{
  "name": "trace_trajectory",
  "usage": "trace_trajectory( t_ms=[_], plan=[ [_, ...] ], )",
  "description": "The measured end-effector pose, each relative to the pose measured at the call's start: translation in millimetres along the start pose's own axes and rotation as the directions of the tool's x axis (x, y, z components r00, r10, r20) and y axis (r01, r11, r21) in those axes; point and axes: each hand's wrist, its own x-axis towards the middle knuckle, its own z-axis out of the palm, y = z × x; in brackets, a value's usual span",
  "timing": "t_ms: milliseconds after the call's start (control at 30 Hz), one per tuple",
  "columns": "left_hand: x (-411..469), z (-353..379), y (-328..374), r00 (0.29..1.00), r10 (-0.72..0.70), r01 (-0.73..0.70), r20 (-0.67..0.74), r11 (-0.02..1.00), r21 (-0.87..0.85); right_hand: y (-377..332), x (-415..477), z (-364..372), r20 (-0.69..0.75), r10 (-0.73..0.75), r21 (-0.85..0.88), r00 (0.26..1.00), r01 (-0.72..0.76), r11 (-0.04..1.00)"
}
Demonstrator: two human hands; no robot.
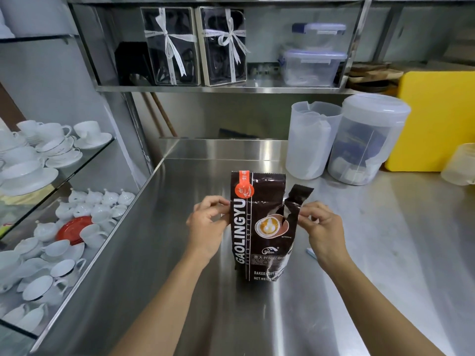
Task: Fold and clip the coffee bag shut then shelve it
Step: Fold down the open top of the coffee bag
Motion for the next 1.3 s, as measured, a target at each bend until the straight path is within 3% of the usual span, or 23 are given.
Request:
trace_trajectory(
  t_ms=[133,233,333,400,467,500,567,633,733,833,900,1067,1167,1300],
  plan=[
    [-1.0,4.9,-12.5,1.000,-0.026,0.026,0.001,0.982,0.189,8.1,-2.1,4.8,0.012,0.036,-0.125,0.999,-0.034,0.992],
    [0.6,10.1,-17.8,0.999,-0.031,0.033,-0.017,0.984,0.176,11.9,-4.6,3.8,-0.003,0.000,-0.107,1.000,-0.001,0.994],
    [6.8,9.7,-19.1,0.994,-0.085,0.066,0.063,0.965,0.253,8.8,-1.8,3.3,0.003,0.081,-0.115,0.997,-0.080,0.990],
    [9.7,6.4,-18.0,0.980,-0.117,0.091,0.160,0.982,0.163,6.5,-0.7,1.5,0.013,0.119,-0.075,0.993,-0.117,0.990],
    [8.3,3.0,-17.6,0.957,-0.156,0.175,0.245,0.983,-0.058,7.3,-0.6,0.7,0.039,0.138,-0.035,0.990,-0.137,0.990],
    [3.7,1.4,-14.4,0.943,-0.144,0.210,0.299,0.957,-0.202,8.7,-1.8,0.8,0.045,0.152,-0.012,0.987,-0.152,0.988],
    [-1.0,-0.1,-15.9,0.931,-0.109,0.221,0.349,0.928,-0.299,11.0,-3.2,-1.2,0.047,0.170,0.012,0.984,-0.171,0.985],
    [-0.8,1.0,-21.4,0.941,-0.098,0.181,0.324,0.955,-0.236,14.2,-2.0,-5.4,0.061,0.160,0.054,0.985,-0.163,0.985],
    [2.2,6.6,-22.9,0.973,-0.101,0.107,0.206,0.994,-0.020,7.9,-3.9,-12.1,0.176,0.151,0.250,0.973,-0.192,0.949],
    [5.7,9.8,-15.2,0.973,-0.113,0.096,0.201,0.991,0.093,-2.0,-5.6,-13.5,0.302,0.057,0.266,0.952,-0.141,0.954],
    [8.8,9.0,-10.4,0.966,-0.093,0.076,0.239,0.994,0.080,-3.0,-4.4,-11.1,0.286,0.004,0.200,0.958,-0.064,0.978],
    [11.8,7.0,15.0,0.980,0.028,0.020,0.195,0.971,-0.238,-13.3,3.5,-9.0,0.185,0.004,0.258,0.983,-0.052,0.965],
    [19.2,2.4,19.2,0.969,0.119,-0.068,0.218,0.972,-0.226,-17.5,10.6,-10.9,0.196,-0.004,0.239,0.981,-0.043,0.970],
    [26.8,-9.2,20.1,0.923,0.136,-0.041,0.359,0.965,-0.260,-24.1,16.7,-12.9,0.281,-0.049,0.212,0.959,-0.012,0.977]
  ],
)
